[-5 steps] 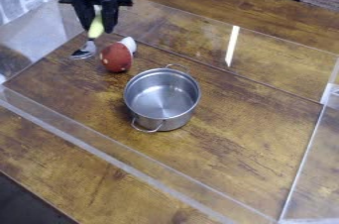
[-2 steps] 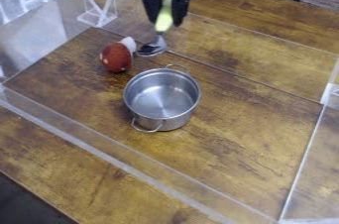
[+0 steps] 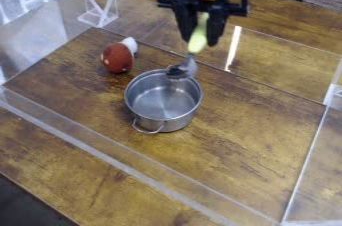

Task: Move the green spoon to the right

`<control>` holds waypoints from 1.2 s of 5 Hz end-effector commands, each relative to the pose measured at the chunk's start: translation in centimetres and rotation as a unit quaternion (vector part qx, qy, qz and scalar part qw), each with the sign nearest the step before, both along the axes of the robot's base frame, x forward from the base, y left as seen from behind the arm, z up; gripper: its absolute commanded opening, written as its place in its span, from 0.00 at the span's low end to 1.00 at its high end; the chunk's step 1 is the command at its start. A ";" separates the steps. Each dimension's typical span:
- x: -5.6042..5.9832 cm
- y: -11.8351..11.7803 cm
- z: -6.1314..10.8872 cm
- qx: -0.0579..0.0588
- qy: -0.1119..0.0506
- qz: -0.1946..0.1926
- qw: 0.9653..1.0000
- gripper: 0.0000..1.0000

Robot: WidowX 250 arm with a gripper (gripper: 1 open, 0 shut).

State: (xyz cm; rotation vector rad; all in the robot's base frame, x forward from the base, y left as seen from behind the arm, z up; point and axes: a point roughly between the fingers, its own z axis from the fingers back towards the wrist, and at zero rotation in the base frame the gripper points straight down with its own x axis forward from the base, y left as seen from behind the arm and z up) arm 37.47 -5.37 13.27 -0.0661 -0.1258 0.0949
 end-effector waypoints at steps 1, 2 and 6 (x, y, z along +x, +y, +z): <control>-1.1 -2.2 2.9 -0.008 -0.047 -0.020 0.999 0.00; -2.3 -4.2 2.4 -0.006 -0.041 -0.016 0.999 0.00; -2.3 -2.7 -3.2 0.020 -0.013 -0.004 1.000 0.00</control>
